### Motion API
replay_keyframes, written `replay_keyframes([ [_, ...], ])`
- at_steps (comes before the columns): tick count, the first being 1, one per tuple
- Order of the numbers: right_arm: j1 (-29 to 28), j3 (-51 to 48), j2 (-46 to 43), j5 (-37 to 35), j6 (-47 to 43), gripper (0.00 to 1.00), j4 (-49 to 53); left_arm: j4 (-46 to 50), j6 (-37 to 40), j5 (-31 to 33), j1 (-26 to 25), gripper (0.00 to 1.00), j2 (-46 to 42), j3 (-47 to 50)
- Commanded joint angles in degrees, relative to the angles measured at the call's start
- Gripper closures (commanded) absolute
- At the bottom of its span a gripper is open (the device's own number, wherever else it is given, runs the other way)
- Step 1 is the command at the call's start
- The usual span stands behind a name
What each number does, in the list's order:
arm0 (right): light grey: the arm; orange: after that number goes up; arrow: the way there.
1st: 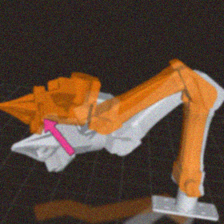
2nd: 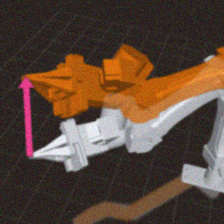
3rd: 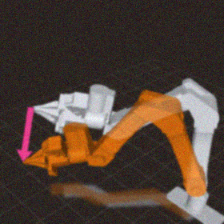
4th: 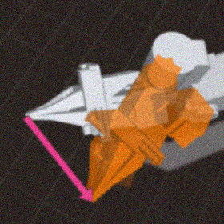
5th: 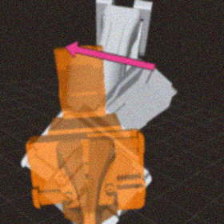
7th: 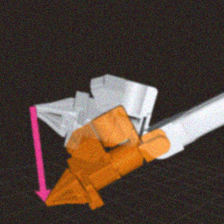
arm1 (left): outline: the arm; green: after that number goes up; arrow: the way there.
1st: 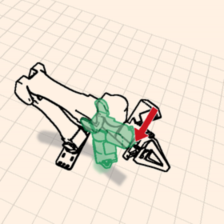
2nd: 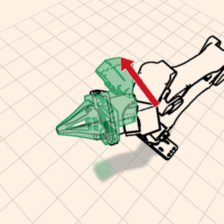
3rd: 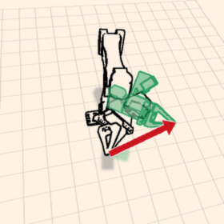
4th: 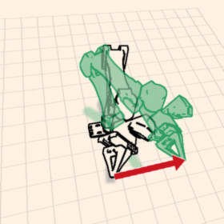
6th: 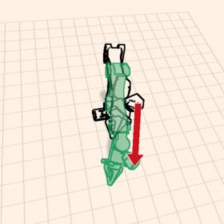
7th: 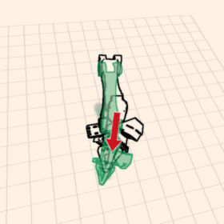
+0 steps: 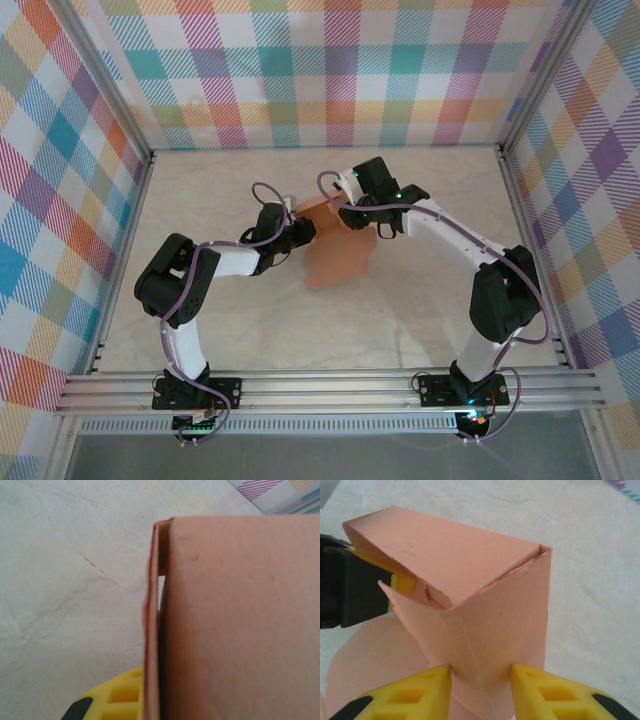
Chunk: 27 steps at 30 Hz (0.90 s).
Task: Fold the paper box
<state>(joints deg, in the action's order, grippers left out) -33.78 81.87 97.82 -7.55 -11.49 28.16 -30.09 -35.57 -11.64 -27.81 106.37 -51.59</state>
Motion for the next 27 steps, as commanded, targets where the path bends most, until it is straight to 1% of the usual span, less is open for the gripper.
replay_keyframes([
  [1,-0.8,-0.4,1.1,-6.2,-0.8,0.65,-2.6,-4.7,-0.5,-4.0,-0.2,1.0,-0.5,-2.2],
  [5,-1.6,-0.4,1.3,-8.6,-0.8,0.7,-3.0,-4.9,-0.6,-4.3,-0.3,1.0,-0.5,-2.3],
  [9,-2.5,-0.1,2.2,-10.5,-1.2,0.71,-3.0,-4.7,-0.8,-4.5,-0.3,1.0,-0.6,-2.4],
  [13,-3.7,0.6,3.5,-14.2,-2.1,0.73,-3.3,-3.5,-0.9,-4.5,-0.3,1.0,-0.6,-2.9],
  [16,-4.7,1.1,4.3,-17.6,-2.8,0.77,-3.7,-3.1,-1.1,-4.7,-0.3,1.0,-0.6,-3.0],
  [22,-5.6,1.4,5.9,-21.1,-3.8,0.79,-4.4,-2.8,-1.4,-5.0,-0.3,1.0,-0.6,-3.3],
  [25,-6.3,1.6,6.7,-23.3,-4.0,0.83,-4.6,-2.6,-1.4,-5.0,-0.3,1.0,-0.6,-3.3],
  [27,-6.6,1.9,7.3,-24.9,-4.3,0.88,-4.9,-2.5,-1.5,-5.1,-0.3,1.0,-0.6,-3.5],
])
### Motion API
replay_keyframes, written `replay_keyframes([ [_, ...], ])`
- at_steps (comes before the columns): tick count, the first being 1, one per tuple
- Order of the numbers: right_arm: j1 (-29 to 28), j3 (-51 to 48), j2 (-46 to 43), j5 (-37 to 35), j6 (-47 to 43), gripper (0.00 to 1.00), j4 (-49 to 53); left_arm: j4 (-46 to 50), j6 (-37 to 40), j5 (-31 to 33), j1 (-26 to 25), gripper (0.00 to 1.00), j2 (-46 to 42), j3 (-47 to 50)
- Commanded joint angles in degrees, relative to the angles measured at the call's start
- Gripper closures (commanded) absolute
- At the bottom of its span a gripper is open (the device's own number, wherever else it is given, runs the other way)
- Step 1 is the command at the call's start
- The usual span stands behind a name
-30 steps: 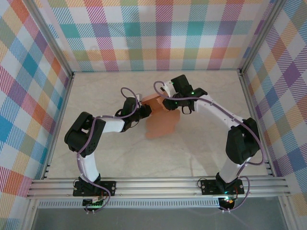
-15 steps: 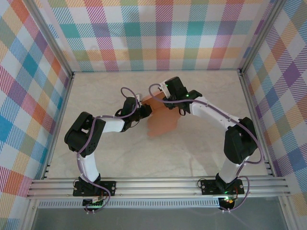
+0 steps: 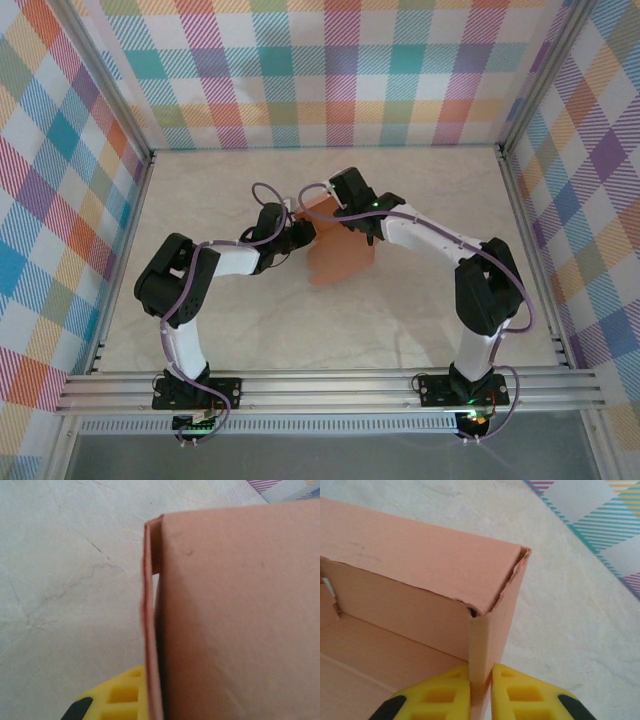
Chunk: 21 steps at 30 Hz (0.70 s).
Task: Fold the paper box
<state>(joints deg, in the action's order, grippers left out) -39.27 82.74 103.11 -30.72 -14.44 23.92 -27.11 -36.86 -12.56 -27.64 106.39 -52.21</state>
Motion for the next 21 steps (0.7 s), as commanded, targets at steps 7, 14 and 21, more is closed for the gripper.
replay_keyframes([
  [7,-1.8,1.5,3.1,-2.8,-2.2,0.85,-1.3,-5.4,-0.1,-4.1,-0.5,1.0,-0.5,-2.8],
  [14,-1.8,2.2,4.0,-3.1,-2.2,0.77,-1.3,-5.4,-0.2,-4.2,-0.5,1.0,-0.7,-2.8],
  [21,-2.0,2.6,5.5,-4.6,-3.5,0.76,-2.1,-5.3,-0.2,-4.2,-0.5,1.0,-1.1,-2.7],
])
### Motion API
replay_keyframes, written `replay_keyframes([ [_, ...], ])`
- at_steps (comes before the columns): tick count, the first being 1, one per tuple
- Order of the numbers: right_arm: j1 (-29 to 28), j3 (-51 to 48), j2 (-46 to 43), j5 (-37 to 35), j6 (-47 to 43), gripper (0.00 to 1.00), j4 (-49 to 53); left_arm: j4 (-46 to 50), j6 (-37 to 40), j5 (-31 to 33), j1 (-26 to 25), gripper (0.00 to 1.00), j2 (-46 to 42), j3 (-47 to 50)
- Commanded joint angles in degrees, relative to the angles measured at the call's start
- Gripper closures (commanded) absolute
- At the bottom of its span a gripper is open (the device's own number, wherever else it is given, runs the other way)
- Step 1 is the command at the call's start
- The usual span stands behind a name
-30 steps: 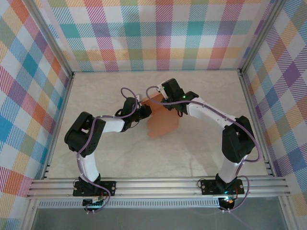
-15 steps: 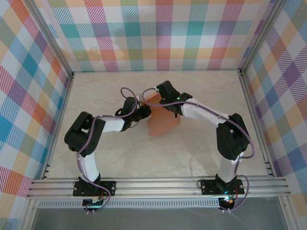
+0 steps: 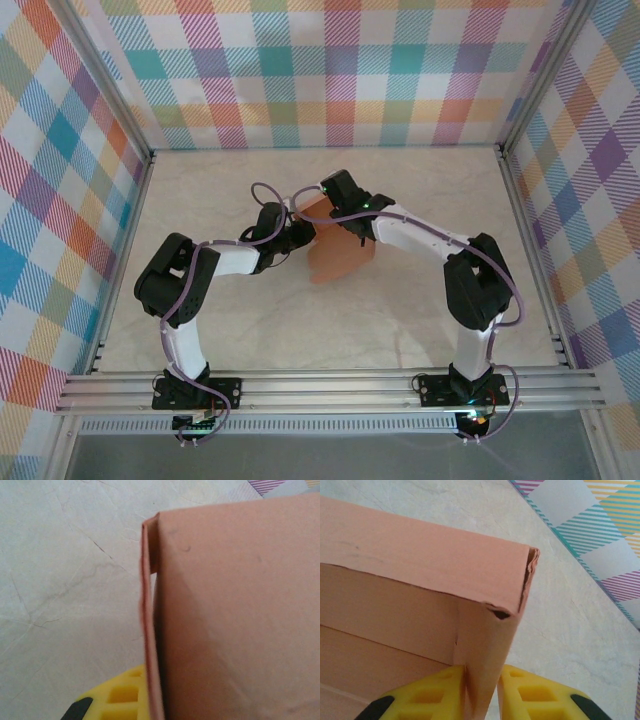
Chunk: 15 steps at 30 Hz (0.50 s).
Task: Fold the paper box
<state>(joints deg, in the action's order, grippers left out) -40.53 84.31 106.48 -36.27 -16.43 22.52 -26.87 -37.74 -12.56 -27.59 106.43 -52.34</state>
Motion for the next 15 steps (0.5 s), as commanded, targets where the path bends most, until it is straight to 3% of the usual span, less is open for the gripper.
replay_keyframes([
  [1,-0.7,1.0,2.3,0.8,-1.6,0.76,-0.9,-5.6,0.8,-4.1,-0.5,1.0,-1.2,-2.4],
  [7,-0.7,1.5,3.5,-1.1,-2.8,0.76,-1.5,-5.5,0.8,-4.3,-0.5,1.0,-1.4,-2.4],
  [15,-1.2,1.0,5.1,-5.8,-6.0,0.87,-3.8,-5.3,0.8,-4.3,-0.5,1.0,-1.5,-2.4],
])
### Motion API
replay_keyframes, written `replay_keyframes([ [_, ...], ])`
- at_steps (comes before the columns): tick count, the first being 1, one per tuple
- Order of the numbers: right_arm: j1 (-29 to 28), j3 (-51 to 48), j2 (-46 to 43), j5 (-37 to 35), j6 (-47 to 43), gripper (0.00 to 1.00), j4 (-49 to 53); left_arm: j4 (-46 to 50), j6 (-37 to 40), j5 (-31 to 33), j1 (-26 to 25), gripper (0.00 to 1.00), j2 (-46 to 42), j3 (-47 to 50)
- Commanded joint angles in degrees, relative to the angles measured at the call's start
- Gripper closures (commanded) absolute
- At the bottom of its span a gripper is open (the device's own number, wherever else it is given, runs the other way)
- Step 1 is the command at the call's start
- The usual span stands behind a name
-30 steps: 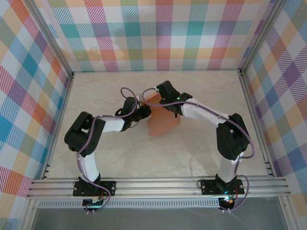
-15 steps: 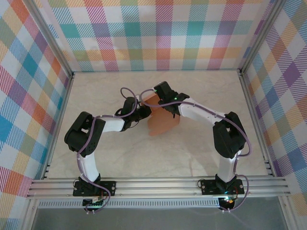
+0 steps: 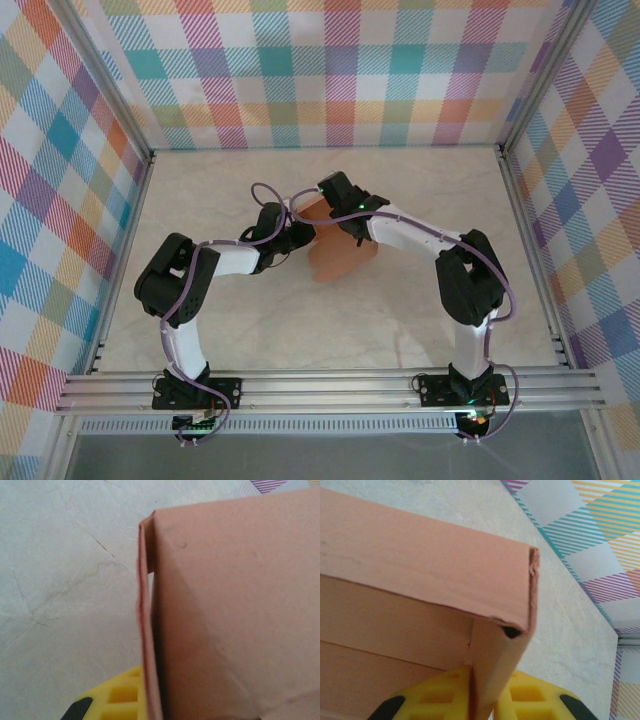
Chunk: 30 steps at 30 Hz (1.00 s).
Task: Fold the paper box
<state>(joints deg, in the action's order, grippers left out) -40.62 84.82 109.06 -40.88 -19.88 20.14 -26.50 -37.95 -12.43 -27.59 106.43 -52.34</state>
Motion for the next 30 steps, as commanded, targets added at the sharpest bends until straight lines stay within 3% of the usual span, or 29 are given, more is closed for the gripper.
replay_keyframes([
  [1,-1.3,0.4,2.8,-2.1,-3.0,0.91,-1.8,-5.7,1.0,-4.5,-0.5,1.0,-1.4,-2.4],
  [3,-1.8,0.1,3.3,-3.9,-4.3,1.0,-2.8,-5.7,0.9,-4.5,-0.5,1.0,-1.5,-2.5],
  [8,-2.2,-0.2,3.8,-5.2,-4.3,1.0,-4.2,-5.4,0.9,-4.4,-0.5,1.0,-1.5,-2.5],
  [9,-2.2,-0.3,3.9,-5.2,-4.3,0.98,-4.3,-5.5,0.8,-4.4,-0.5,1.0,-1.6,-2.5],
  [11,-2.2,-0.7,4.0,-5.3,-4.7,0.79,-5.1,-5.5,0.8,-4.3,-0.5,1.0,-1.7,-2.4],
  [12,-2.2,-0.9,4.0,-5.4,-4.7,0.78,-5.5,-5.5,0.7,-4.3,-0.5,1.0,-1.7,-2.4],
  [15,-2.2,-1.6,3.9,-5.8,-5.1,0.85,-6.2,-5.5,0.6,-4.4,-0.5,1.0,-1.8,-2.5],
  [18,-2.2,-2.6,4.1,-7.3,-6.0,1.0,-8.0,-5.7,0.4,-4.4,-0.5,1.0,-1.7,-2.4],
  [26,-2.2,-4.4,3.8,-9.1,-5.4,1.0,-10.4,-5.1,-0.2,-4.4,-0.5,1.0,-1.7,-2.6],
  [30,-2.2,-4.6,1.1,-5.8,-1.2,0.81,-8.7,-4.5,-0.5,-3.8,-0.5,1.0,-1.7,-2.7],
])
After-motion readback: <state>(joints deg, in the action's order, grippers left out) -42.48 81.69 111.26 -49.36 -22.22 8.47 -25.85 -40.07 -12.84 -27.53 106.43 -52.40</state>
